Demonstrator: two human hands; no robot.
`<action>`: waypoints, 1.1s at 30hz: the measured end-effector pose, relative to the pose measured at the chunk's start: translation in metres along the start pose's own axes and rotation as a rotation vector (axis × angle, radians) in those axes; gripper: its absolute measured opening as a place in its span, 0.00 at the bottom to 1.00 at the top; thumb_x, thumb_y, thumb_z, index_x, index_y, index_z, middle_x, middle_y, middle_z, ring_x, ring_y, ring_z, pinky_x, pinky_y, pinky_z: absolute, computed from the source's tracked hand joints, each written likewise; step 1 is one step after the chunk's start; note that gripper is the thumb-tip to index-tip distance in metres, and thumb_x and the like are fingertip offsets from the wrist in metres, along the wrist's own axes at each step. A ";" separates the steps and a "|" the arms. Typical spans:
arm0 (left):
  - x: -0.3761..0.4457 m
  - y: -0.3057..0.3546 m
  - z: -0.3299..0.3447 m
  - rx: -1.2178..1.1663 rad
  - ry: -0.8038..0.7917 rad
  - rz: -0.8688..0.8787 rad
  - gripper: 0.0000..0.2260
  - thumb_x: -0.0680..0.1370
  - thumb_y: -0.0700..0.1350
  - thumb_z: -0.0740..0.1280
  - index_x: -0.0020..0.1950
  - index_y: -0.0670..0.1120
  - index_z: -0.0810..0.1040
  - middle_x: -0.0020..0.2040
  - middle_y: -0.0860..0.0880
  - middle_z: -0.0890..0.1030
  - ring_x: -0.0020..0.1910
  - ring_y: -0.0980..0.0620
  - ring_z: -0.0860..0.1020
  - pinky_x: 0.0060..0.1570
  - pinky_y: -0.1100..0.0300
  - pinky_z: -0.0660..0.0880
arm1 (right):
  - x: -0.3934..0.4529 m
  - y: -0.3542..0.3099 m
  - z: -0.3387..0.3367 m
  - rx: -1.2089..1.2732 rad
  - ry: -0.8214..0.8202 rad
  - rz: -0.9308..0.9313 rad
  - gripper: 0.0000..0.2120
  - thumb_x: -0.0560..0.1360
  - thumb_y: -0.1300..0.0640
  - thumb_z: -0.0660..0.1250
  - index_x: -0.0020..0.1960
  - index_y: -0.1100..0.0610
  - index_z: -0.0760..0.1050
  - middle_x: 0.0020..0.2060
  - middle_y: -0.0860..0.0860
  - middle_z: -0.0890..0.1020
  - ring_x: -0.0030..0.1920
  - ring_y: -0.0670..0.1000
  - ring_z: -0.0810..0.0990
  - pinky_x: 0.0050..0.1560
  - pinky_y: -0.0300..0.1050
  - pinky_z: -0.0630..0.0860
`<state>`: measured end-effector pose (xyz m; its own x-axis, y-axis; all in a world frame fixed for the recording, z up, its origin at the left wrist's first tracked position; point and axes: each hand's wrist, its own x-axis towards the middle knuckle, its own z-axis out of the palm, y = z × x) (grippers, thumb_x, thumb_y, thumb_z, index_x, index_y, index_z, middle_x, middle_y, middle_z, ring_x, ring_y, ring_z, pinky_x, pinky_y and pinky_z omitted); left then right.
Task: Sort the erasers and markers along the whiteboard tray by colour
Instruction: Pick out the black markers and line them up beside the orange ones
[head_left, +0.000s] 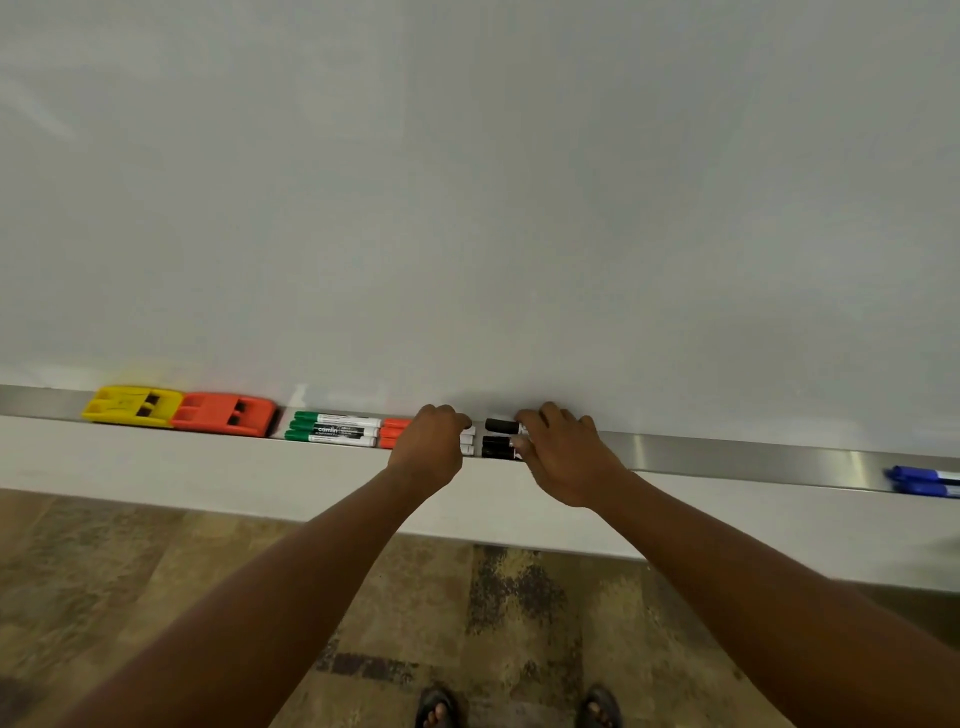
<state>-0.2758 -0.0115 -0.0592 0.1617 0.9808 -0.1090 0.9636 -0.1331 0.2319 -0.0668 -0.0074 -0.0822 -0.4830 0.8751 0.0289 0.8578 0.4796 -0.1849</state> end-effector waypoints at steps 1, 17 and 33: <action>0.001 0.001 0.000 0.000 0.000 0.005 0.21 0.72 0.33 0.61 0.61 0.46 0.78 0.53 0.44 0.80 0.53 0.45 0.75 0.49 0.54 0.76 | -0.002 0.001 0.001 -0.005 0.019 -0.019 0.20 0.81 0.47 0.49 0.67 0.54 0.67 0.55 0.55 0.74 0.51 0.58 0.76 0.50 0.55 0.72; 0.007 0.014 0.011 -0.011 0.018 0.150 0.22 0.74 0.33 0.61 0.67 0.44 0.73 0.59 0.43 0.77 0.55 0.43 0.74 0.54 0.52 0.76 | 0.008 -0.005 0.006 -0.180 0.076 0.022 0.12 0.64 0.64 0.74 0.47 0.57 0.81 0.42 0.54 0.80 0.40 0.57 0.80 0.47 0.50 0.78; 0.013 0.020 0.014 0.208 0.008 0.318 0.15 0.75 0.38 0.59 0.60 0.46 0.76 0.54 0.47 0.78 0.54 0.45 0.72 0.50 0.53 0.73 | -0.008 0.017 0.009 -0.142 0.125 0.055 0.18 0.66 0.68 0.67 0.55 0.57 0.79 0.46 0.54 0.81 0.45 0.58 0.79 0.43 0.51 0.78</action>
<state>-0.2516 -0.0033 -0.0701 0.4588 0.8868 -0.0557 0.8883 -0.4563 0.0518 -0.0505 -0.0067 -0.0944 -0.4166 0.8972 0.1465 0.9028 0.4273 -0.0493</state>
